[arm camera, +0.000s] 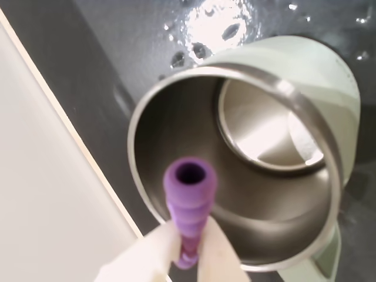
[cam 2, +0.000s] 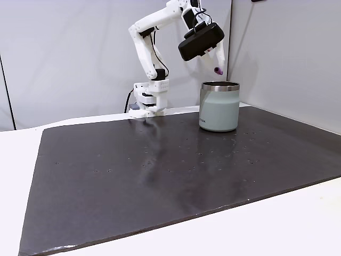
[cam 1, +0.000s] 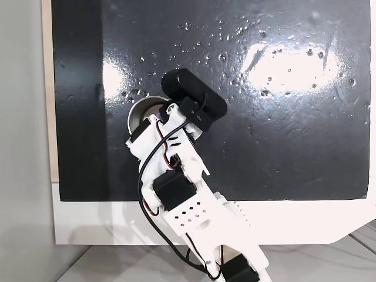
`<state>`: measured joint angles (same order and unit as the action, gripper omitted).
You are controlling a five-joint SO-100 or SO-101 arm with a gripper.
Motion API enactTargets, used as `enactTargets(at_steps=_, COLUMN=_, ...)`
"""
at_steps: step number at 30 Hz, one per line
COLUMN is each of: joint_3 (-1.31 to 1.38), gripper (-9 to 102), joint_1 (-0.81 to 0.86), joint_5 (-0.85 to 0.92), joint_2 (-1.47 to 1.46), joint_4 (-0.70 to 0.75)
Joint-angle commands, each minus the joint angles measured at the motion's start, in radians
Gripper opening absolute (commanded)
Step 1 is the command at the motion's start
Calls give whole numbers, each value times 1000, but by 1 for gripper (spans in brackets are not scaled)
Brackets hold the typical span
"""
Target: Grasp a pengrip and put it in the cup.
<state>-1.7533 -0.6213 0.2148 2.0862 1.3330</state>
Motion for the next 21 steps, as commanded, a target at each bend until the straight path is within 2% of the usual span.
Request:
enactTargets(at_steps=1, joint_3=35, gripper=0, joint_1=-29, joint_5=-14, joint_2=8, joint_4=-28)
enactTargets(at_steps=6, joint_3=28, gripper=2, joint_1=-26, joint_5=-12, joint_2=9, joint_4=-28)
enactTargets(at_steps=11, joint_3=26, gripper=26, joint_1=-28, joint_5=-6, joint_2=9, joint_4=-25)
enactTargets(at_steps=21, joint_3=31, gripper=28, joint_1=-31, joint_5=-6, joint_2=2, joint_4=-25)
